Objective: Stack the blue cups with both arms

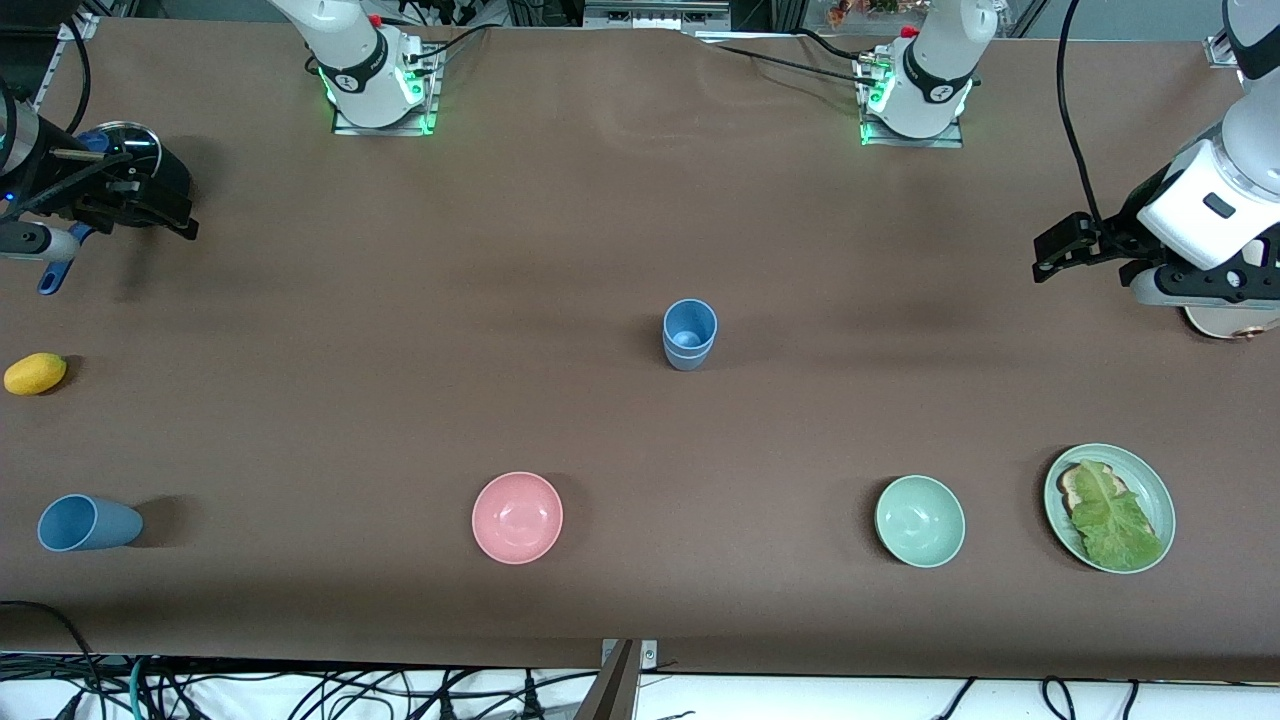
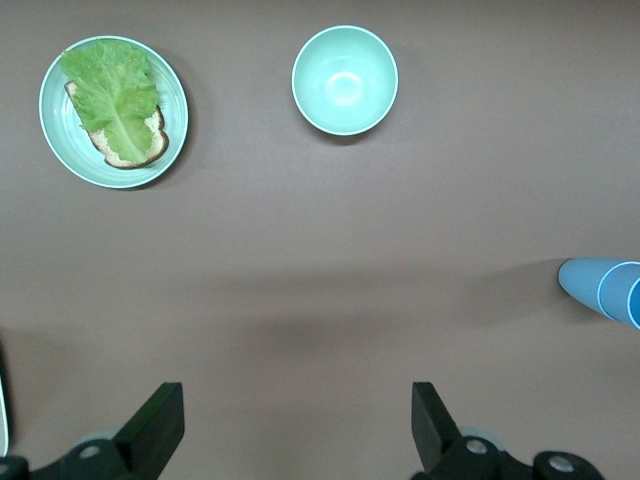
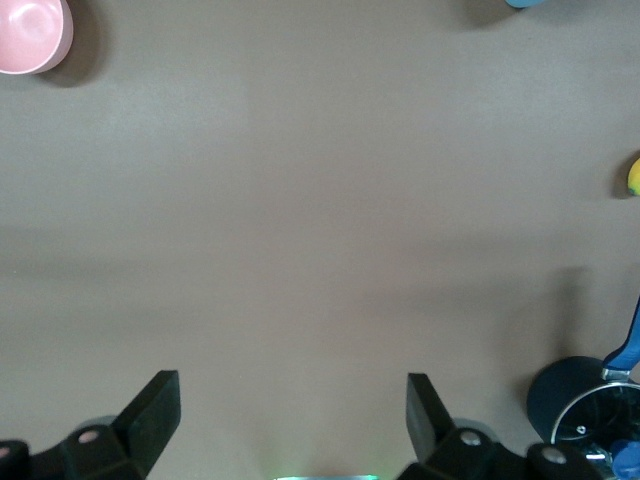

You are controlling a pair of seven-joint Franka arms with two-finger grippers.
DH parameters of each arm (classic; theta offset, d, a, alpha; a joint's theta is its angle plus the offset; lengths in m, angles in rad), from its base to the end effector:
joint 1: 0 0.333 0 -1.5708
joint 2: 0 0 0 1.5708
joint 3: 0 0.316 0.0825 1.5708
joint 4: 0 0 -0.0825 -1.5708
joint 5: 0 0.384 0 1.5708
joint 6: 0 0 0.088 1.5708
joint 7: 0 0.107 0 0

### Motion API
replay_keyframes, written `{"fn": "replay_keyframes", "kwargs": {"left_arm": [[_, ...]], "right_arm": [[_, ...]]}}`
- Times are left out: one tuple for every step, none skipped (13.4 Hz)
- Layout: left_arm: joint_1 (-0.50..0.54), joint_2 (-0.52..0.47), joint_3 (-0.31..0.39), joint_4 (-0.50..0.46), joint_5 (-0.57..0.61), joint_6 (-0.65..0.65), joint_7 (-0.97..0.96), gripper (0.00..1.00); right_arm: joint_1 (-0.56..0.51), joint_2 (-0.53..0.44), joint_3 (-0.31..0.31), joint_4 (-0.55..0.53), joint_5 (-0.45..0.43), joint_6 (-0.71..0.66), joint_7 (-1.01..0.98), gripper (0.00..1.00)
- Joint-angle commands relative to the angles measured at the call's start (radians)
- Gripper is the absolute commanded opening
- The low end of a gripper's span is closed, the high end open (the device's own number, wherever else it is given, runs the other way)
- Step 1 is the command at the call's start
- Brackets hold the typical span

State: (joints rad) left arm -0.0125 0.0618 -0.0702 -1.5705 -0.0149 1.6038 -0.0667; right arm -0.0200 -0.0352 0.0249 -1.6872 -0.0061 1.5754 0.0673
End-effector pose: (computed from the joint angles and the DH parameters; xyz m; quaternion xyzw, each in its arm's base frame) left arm 0.5731 -0.0479 0.5927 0.9998 -0.0076 -0.0149 0.0085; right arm 0.5403 0.0022 0.5894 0.9988 -0.0311 -0.0381 0.0049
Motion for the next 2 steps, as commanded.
{"fn": "replay_keyframes", "kwargs": {"left_arm": [[0.003, 0.010, 0.003, 0.027, -0.017, -0.022, 0.019, 1.00], [0.003, 0.010, 0.003, 0.027, -0.017, -0.024, 0.019, 1.00]], "right_arm": [[-0.012, 0.012, 0.012, 0.027, -0.008, -0.008, -0.001, 1.00], [-0.012, 0.012, 0.012, 0.027, -0.005, -0.008, -0.001, 1.00]]}}
